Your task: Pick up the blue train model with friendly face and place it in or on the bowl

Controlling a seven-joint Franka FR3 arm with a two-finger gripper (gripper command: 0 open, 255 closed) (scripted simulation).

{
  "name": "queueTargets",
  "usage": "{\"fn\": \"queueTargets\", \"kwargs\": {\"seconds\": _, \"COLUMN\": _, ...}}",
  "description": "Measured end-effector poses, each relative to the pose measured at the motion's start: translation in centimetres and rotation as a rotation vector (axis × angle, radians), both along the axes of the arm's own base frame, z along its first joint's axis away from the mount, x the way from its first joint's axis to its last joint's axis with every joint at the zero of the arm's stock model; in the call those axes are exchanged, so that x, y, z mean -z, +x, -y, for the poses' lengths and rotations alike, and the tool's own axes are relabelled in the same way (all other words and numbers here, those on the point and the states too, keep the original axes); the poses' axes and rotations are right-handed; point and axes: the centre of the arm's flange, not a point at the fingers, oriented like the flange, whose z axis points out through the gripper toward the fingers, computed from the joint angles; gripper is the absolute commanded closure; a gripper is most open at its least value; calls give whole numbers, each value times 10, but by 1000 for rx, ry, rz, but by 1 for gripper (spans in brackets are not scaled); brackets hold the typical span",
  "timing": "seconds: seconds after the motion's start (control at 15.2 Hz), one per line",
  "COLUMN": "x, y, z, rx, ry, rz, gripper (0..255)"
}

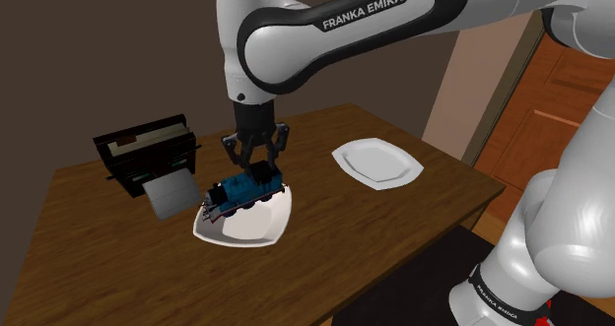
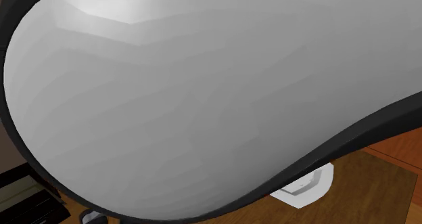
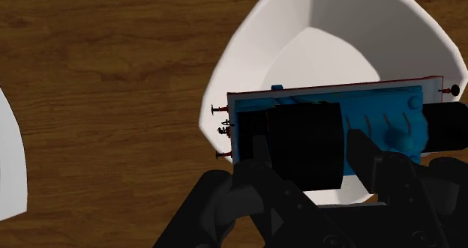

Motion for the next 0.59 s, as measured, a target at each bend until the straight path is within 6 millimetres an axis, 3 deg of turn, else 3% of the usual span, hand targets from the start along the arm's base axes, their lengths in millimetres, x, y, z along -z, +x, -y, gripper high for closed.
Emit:
{"fn": "queueTargets", "kwargs": {"seconds": 0.33, "x": 2, "y": 0, "z": -1, "rx": 0, "ry": 0, "rz": 1, "gripper": 255}}
{"fn": "queueTargets", "kwargs": {"seconds": 0.4, "x": 2, "y": 0, "z": -1, "rx": 0, "ry": 0, "rz": 1, "gripper": 0}}
{"fn": "queueTargets", "kwargs": {"seconds": 0.59, "x": 2, "y": 0, "z": -1, "rx": 0, "ry": 1, "rz": 1, "gripper": 0}}
